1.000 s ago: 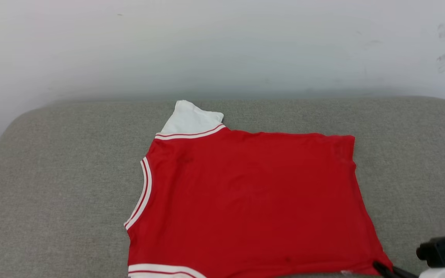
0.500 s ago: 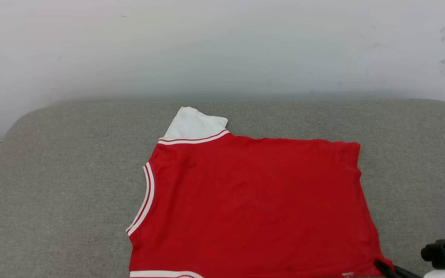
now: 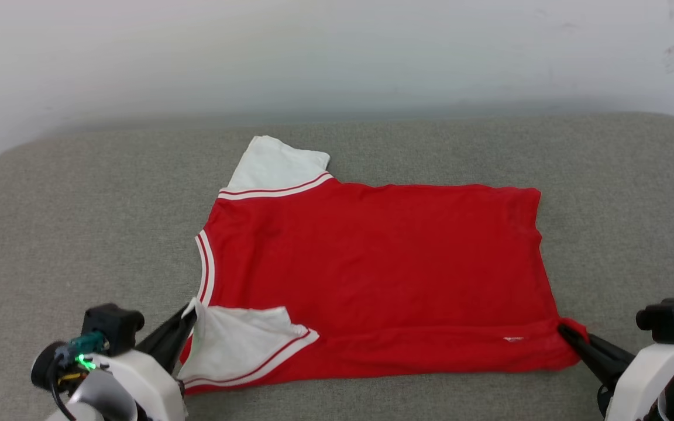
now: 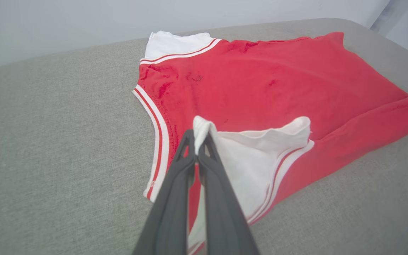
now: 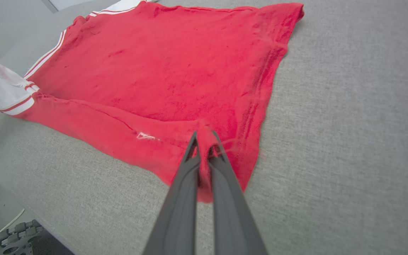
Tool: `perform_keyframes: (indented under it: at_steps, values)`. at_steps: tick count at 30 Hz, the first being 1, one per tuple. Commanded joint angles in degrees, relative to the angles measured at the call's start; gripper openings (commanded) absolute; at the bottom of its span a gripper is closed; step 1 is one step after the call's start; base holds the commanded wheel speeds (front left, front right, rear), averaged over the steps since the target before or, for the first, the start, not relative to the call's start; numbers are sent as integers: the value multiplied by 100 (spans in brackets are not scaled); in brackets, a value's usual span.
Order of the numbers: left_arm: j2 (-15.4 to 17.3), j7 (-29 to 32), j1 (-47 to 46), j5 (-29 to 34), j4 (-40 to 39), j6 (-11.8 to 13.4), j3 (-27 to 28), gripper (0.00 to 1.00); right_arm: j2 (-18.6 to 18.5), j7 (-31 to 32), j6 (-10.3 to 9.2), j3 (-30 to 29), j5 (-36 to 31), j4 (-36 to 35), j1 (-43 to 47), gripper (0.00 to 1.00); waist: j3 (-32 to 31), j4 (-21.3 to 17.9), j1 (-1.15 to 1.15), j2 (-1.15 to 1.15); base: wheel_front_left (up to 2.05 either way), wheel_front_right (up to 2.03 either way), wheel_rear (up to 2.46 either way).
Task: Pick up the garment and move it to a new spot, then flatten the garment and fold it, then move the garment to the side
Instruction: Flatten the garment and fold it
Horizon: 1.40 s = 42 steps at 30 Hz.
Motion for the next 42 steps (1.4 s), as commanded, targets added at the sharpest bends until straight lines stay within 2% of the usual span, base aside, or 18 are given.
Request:
perform_keyframes:
  at_steps: [1,12,21,34,35,36,37,38,42]
  values:
    - [-26,28,-244,56,81,-54,4,0,59,38,-4,-68,-23,-38,-125,0,146,-66,-1,0,0,0,0]
    - [-183,250,-1476,303,886,-347,-53,0,311,401,-4,-284,-146,4,-812,0,776,-228,-1,0,0,0,0]
    - [-502,208,-2070,327,2019,-553,-150,0,609,625,-4,-99,-219,581,-1452,0,1264,-259,-1,0,0,0,0]
    - [-900,-47,-2357,307,3369,-899,-460,0,800,447,-4,278,-115,1222,-1653,0,1309,-237,-1,0,0,0,0]
    - [-909,-54,-2367,297,3434,-897,-464,0,808,411,-4,286,-99,1237,-1649,15,1274,-228,-1,0,0,0,0]
    - [-924,-99,-2390,291,3478,-900,-453,0,803,366,-4,294,-88,1240,-1642,43,1235,-214,-1,0,0,0,0]
    - [-931,-130,-2431,293,3503,-906,-444,41,786,317,-4,298,-91,1234,-1619,84,1187,-191,-1,0,0,0,0]
    - [-925,-174,-2469,311,3516,-909,-443,100,767,256,-4,282,-80,1234,-1582,100,1135,-165,-1,0,0,0,0]
    - [-836,-285,-2590,390,3408,-901,-455,100,655,78,-4,208,-44,1103,-1363,100,901,-40,-1,0,0,0,0]
